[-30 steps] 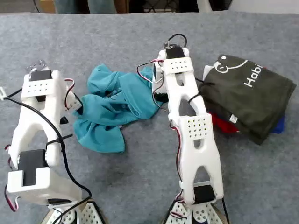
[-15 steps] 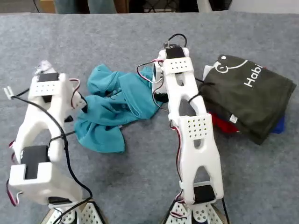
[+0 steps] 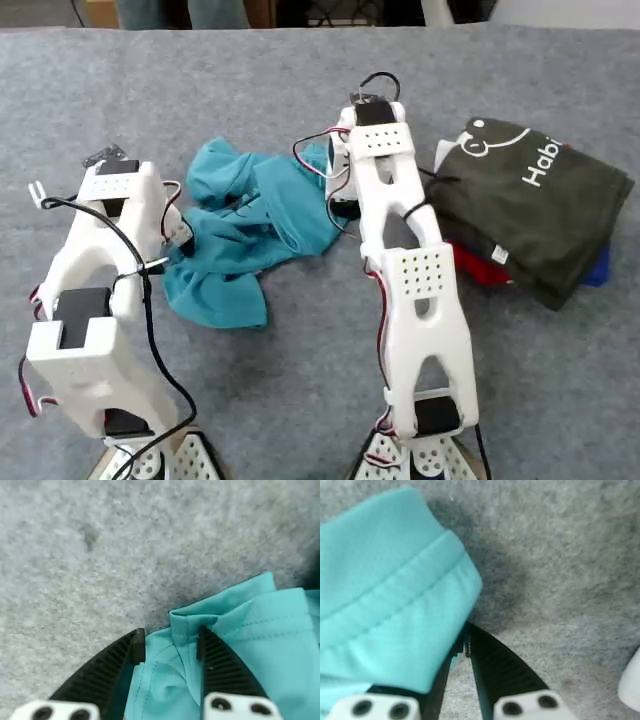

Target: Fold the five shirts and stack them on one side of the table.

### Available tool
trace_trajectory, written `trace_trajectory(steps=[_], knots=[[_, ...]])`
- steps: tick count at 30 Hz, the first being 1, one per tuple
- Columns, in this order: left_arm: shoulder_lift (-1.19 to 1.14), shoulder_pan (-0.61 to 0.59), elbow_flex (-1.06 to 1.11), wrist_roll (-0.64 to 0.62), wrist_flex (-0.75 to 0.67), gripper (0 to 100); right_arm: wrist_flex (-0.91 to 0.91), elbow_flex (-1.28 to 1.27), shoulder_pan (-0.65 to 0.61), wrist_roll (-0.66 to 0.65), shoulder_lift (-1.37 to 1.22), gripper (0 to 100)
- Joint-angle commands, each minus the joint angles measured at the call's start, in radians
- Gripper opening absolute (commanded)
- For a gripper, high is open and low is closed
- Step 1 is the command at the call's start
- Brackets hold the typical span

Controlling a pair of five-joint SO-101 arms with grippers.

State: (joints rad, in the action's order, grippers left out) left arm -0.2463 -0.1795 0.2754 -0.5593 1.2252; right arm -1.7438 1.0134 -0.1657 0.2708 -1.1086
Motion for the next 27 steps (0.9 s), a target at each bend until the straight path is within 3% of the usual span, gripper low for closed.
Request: trace_trajectory(steps=[1, 11, 15, 19, 23, 27], knots=[[0.002, 0.012, -0.024, 0.0, -0.003, 19, 0.011, 0.004, 0.025, -0.008, -0.001, 1.5], [-0.002, 0.008, -0.024, 0.057, -0.107, 3, 0.011, 0.004, 0.025, -0.008, -0.001, 1.5], [0.006, 0.004, -0.025, 0.086, -0.129, 3, 0.005, 0.013, 0.026, -0.008, 0.004, 1.5], [0.011, -0.021, -0.084, 0.17, -0.074, 3, -0.021, 0.077, 0.026, -0.008, 0.005, 1.5], [0.058, -0.136, -0.203, 0.196, 0.046, 3, -0.023, 0.101, 0.021, -0.043, 0.056, 1.6], [0.161, -0.265, -0.311, 0.242, 0.133, 3, -0.023, 0.097, 0.018, -0.046, 0.151, 11.7]])
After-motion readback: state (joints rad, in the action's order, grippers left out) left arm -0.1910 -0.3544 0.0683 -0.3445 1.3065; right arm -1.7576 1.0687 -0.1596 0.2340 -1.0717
